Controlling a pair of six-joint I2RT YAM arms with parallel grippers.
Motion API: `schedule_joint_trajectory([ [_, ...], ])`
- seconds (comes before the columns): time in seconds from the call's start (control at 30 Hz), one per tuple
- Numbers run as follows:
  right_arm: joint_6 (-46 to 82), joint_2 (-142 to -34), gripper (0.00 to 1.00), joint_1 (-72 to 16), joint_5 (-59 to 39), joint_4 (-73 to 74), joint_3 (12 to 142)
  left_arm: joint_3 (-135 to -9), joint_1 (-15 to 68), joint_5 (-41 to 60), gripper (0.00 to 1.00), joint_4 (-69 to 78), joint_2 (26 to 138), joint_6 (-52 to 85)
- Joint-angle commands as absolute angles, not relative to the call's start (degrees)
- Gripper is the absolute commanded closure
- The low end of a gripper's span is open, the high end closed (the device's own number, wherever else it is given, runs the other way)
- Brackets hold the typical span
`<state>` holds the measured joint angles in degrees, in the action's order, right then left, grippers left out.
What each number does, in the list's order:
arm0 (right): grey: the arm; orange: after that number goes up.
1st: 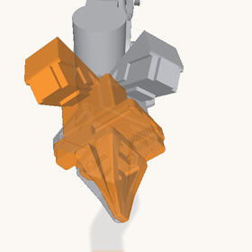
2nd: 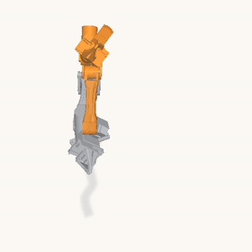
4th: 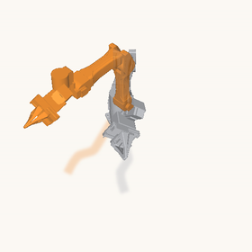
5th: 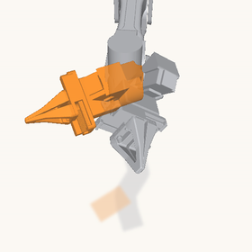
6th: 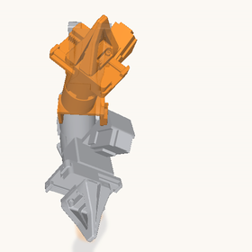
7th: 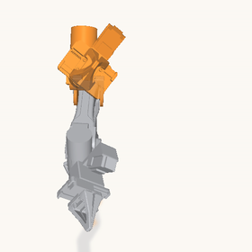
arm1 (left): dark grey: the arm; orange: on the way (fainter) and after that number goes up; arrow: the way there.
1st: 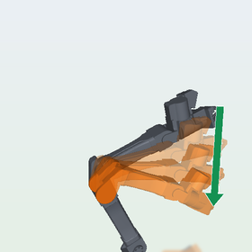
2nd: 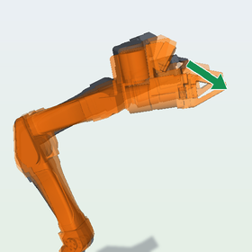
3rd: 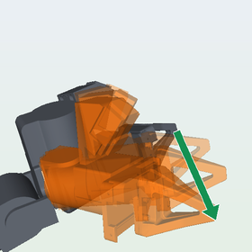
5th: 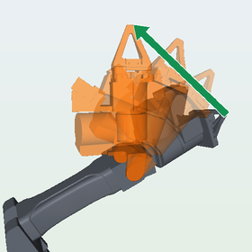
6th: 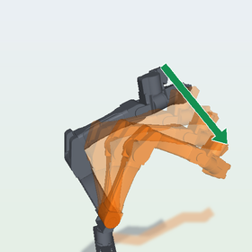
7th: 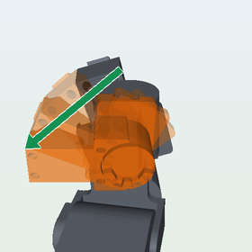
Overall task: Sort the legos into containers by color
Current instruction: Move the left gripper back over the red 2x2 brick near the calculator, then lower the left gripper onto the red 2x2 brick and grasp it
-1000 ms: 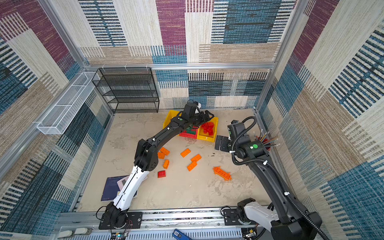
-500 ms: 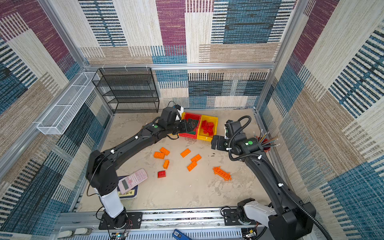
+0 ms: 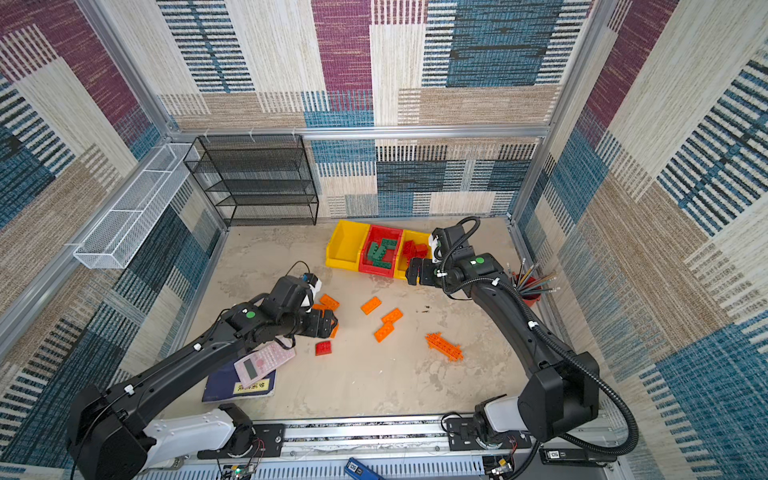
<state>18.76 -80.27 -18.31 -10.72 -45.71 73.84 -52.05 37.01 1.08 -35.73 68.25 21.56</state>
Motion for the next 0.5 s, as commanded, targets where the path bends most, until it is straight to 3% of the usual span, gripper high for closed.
schedule_joint_trajectory([
  [0.0, 17.4, -81.3, 0.0, -18.4, -12.4, -44.9, 75.9, -51.7, 37.0, 4.7, 0.1, -38.1, 69.0, 12.1],
  [0.23, 17.8, -79.9, 0.0, -18.4, -12.0, -46.1, 76.2, -54.7, 37.0, 6.9, 0.11, -43.5, 77.0, 4.3],
  [0.47, 18.4, -75.2, 0.0, -18.4, -9.7, -47.7, 73.3, -53.8, 38.0, 2.0, 0.16, -41.9, 79.6, 0.5],
])
